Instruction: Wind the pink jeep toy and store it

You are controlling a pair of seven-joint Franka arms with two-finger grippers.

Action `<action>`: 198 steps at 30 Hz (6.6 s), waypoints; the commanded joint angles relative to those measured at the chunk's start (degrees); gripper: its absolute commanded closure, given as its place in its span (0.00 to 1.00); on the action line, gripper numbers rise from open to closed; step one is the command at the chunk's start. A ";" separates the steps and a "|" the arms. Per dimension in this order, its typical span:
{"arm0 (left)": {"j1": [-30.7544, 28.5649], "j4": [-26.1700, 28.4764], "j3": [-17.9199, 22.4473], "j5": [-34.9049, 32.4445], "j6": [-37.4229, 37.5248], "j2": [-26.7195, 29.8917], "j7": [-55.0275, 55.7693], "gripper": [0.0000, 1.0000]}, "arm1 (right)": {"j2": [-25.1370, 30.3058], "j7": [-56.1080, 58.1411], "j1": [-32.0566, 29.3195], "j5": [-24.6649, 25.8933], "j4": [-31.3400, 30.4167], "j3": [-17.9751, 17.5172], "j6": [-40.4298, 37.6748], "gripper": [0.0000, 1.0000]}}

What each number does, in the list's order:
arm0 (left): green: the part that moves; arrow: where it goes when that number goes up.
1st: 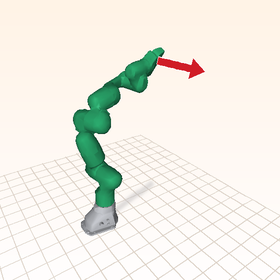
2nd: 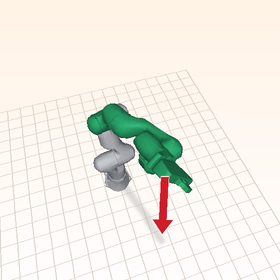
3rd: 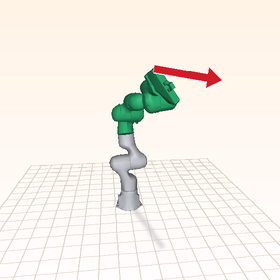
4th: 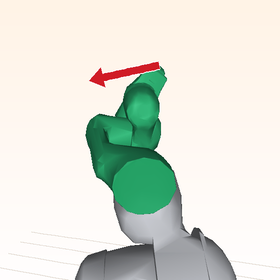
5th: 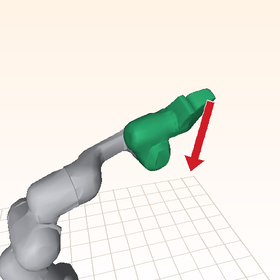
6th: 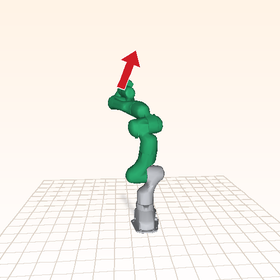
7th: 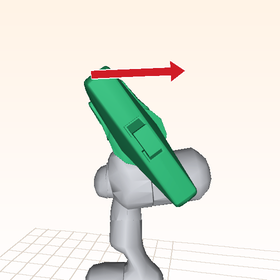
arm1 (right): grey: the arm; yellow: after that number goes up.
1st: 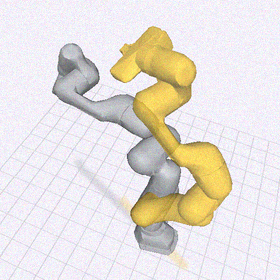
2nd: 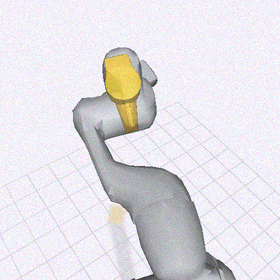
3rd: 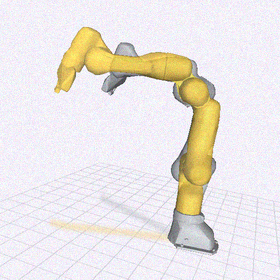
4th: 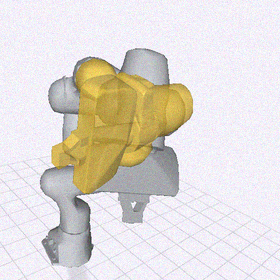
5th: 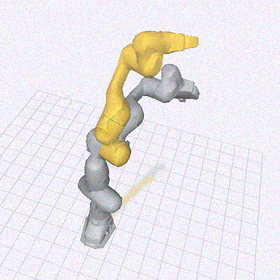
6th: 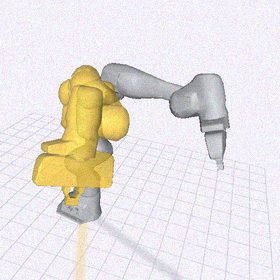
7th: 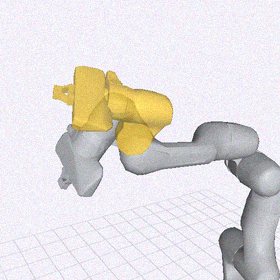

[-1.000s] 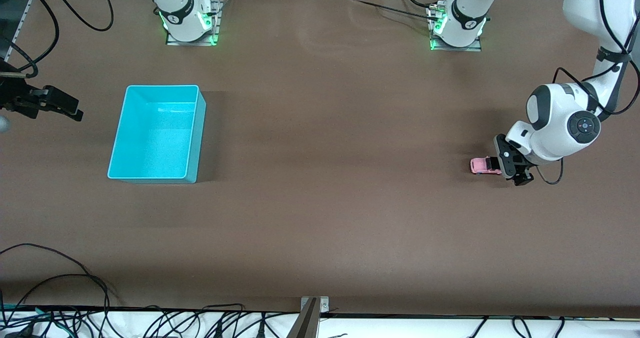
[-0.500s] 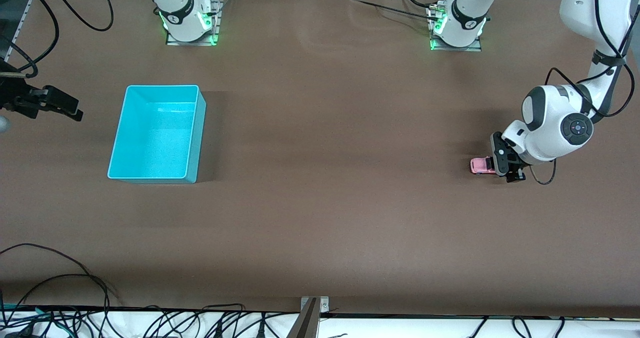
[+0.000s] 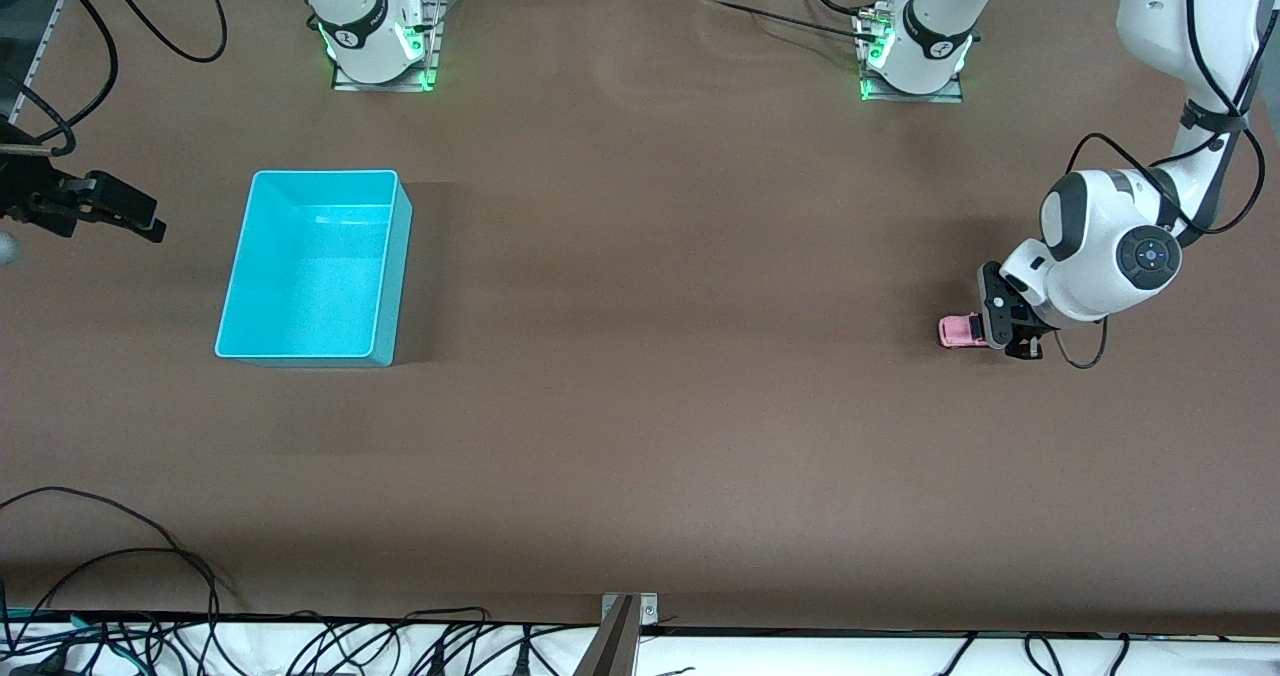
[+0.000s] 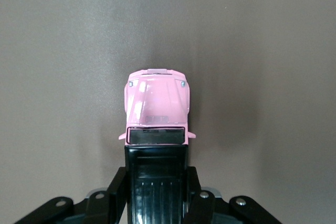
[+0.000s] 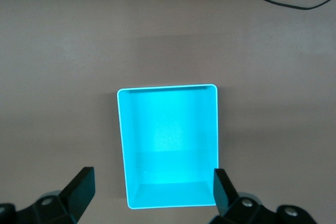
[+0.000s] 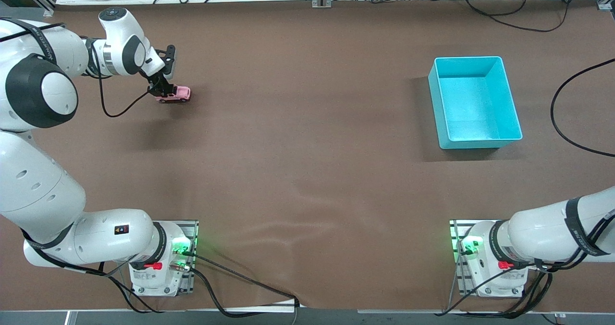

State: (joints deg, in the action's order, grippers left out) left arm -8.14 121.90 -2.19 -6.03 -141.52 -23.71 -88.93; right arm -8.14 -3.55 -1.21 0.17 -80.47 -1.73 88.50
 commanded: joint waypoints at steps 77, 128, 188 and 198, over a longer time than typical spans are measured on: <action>-19.81 -21.27 -2.64 -0.38 12.92 -9.34 -22.17 0.00 | 0.49 0.82 -0.20 -0.53 -0.04 0.06 -0.26 0.00; 2.87 -41.92 -5.28 5.32 50.20 3.76 27.75 0.00 | 0.49 0.82 -0.20 -0.53 -0.04 0.06 -0.26 0.00; 9.02 -23.38 2.54 9.46 45.63 24.85 71.94 0.00 | -7.58 38.85 9.47 -1.05 -1.79 -1.00 -2.10 0.00; 16.49 -21.88 8.42 9.46 46.51 26.09 81.37 0.00 | -10.67 62.77 9.47 -3.86 -13.39 -1.17 8.60 0.00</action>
State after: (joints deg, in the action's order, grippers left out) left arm 3.50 98.28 1.60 4.39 -94.37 1.03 -10.42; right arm -19.53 49.43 8.41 -2.24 -86.73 -2.93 90.64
